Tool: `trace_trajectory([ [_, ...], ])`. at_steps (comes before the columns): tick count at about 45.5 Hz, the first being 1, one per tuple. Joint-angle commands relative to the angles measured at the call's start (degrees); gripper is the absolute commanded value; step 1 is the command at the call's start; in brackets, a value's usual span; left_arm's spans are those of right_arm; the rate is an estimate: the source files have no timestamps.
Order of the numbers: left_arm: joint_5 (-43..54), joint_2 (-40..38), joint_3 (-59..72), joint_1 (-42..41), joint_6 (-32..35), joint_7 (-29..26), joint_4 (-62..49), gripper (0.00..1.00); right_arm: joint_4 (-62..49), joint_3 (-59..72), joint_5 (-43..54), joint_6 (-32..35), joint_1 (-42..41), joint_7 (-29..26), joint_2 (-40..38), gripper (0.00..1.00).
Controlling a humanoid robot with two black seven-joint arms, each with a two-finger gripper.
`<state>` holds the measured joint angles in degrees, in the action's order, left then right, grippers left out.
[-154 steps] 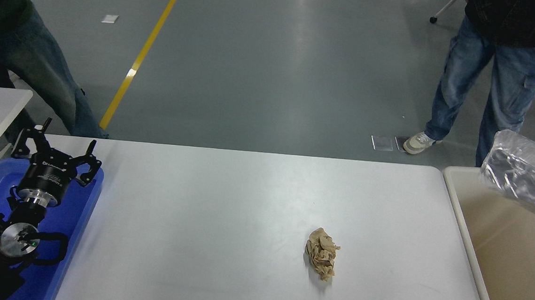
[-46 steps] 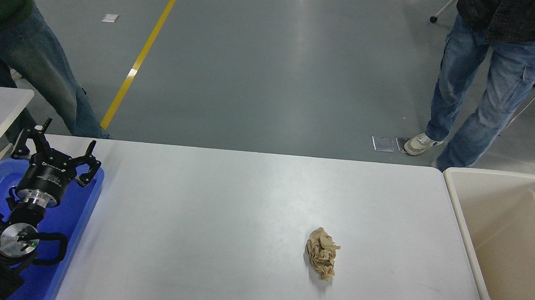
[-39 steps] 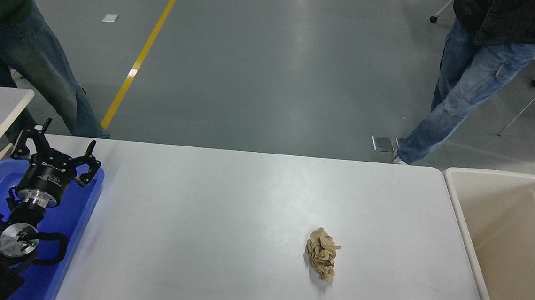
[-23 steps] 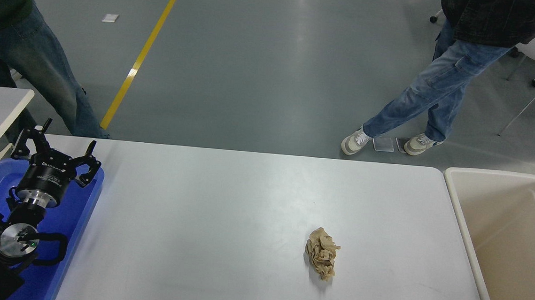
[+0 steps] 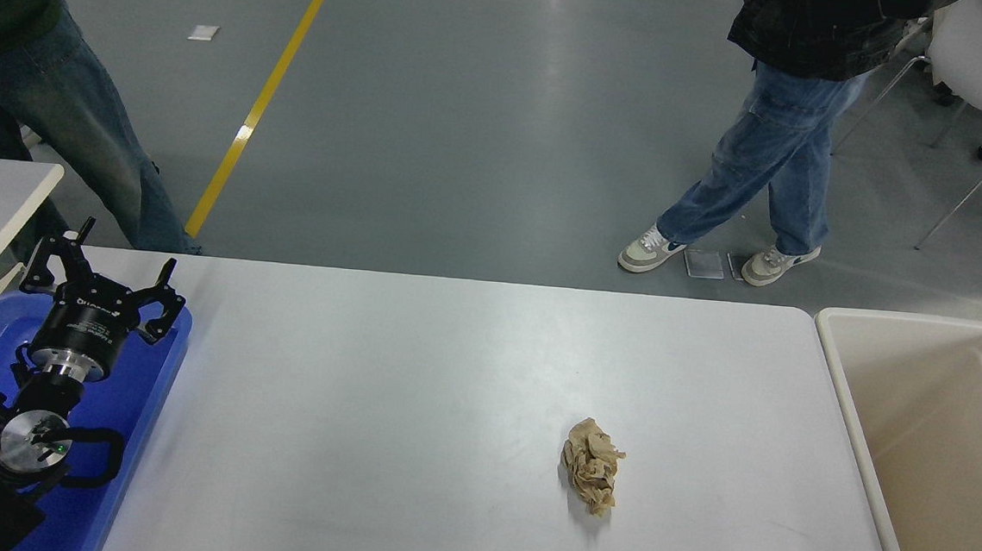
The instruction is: Clean the table surface
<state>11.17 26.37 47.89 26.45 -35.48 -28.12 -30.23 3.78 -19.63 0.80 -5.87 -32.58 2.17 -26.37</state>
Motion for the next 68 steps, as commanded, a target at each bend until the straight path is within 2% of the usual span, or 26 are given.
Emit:
trace_trajectory([
  [1,0.0,0.0,0.0,0.0,0.0,0.0,0.0,1.00,11.4,-14.9,-1.3,6.8,0.9,0.6,-7.9,0.99],
  [10,0.0,0.0,-0.1,0.0,0.0,0.0,0.0,1.00,21.8,-17.0,-1.3,10.2,2.9,1.3,-11.5,0.99],
  [22,0.0,0.0,0.0,0.0,0.0,0.0,0.0,1.00,31.7,-33.3,-1.3,20.0,6.4,1.4,-11.8,0.99],
  [27,0.0,0.0,0.0,0.0,0.0,0.0,0.0,1.00,38.0,-35.4,-1.3,20.7,8.2,1.4,-12.6,0.99],
  [49,0.0,0.0,-0.1,0.0,0.0,0.0,0.0,1.00,53.5,-35.6,-1.2,20.2,8.8,1.7,-14.7,0.99],
  [51,0.0,0.0,-0.1,0.0,0.1,0.0,0.0,1.00,54.0,-36.0,-1.2,20.1,9.3,2.7,-14.4,0.99],
  [58,0.0,0.0,-0.1,0.0,0.1,0.0,0.0,1.00,53.9,-35.9,-1.2,20.1,10.6,11.9,-11.3,0.99],
  [68,0.0,0.0,-0.1,0.0,0.1,0.0,0.0,1.00,52.1,-35.7,2.7,19.1,11.7,16.6,-3.3,0.99],
])
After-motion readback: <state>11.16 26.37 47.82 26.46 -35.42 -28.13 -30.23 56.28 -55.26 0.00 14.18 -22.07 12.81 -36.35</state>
